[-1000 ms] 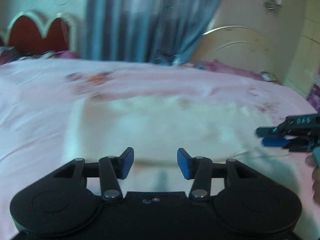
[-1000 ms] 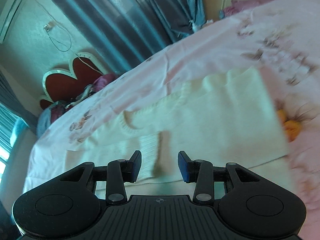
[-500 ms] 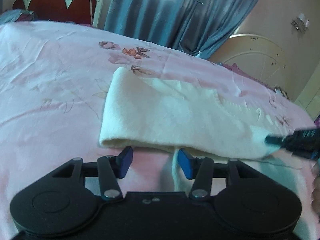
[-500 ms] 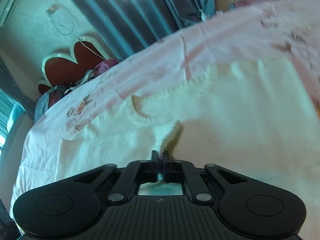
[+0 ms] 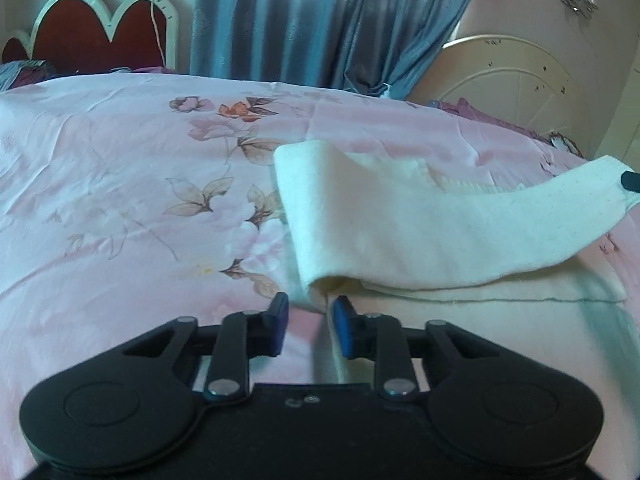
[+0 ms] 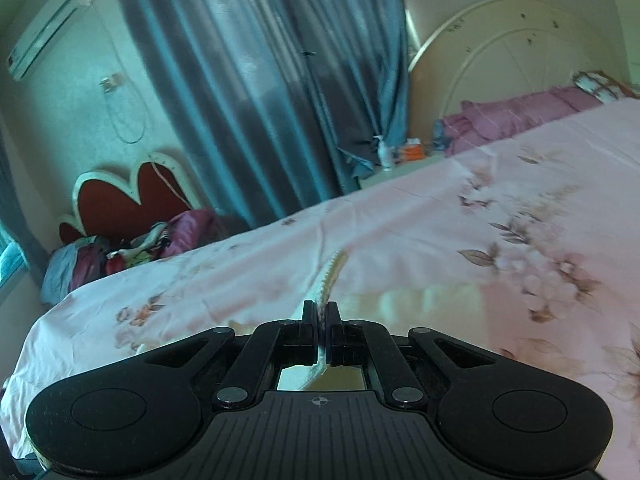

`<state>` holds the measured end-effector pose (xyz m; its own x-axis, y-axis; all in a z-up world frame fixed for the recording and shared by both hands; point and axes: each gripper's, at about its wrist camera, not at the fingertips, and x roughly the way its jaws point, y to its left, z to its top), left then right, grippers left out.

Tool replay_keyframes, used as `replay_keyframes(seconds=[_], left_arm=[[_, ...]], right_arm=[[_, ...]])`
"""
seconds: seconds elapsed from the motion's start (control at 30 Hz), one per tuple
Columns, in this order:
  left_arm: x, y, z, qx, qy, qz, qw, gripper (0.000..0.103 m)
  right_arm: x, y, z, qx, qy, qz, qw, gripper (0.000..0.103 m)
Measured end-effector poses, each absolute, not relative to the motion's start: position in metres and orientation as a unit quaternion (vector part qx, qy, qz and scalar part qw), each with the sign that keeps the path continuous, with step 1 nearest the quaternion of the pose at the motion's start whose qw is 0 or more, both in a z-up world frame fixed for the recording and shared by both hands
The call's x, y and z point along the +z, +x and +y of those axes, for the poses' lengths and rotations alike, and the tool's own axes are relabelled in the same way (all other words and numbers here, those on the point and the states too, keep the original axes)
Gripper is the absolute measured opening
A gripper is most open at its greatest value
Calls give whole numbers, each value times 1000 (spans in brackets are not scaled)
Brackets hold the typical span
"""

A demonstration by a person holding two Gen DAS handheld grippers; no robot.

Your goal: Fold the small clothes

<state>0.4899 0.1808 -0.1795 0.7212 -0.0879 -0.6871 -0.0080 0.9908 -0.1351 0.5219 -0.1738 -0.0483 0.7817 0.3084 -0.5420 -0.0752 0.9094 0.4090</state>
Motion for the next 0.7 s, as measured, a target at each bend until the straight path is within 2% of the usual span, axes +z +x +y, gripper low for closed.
replay_keyframes(seconds=[0.17,0.7], left_arm=[[-180,491,178,-28,-60,376,924,16],[-177,491,176,-34,-43,384,922,15]], right_arm=[[-51,514,-188,91,185,319,925,2],[-83,504,-220,53,183,363,912,2]])
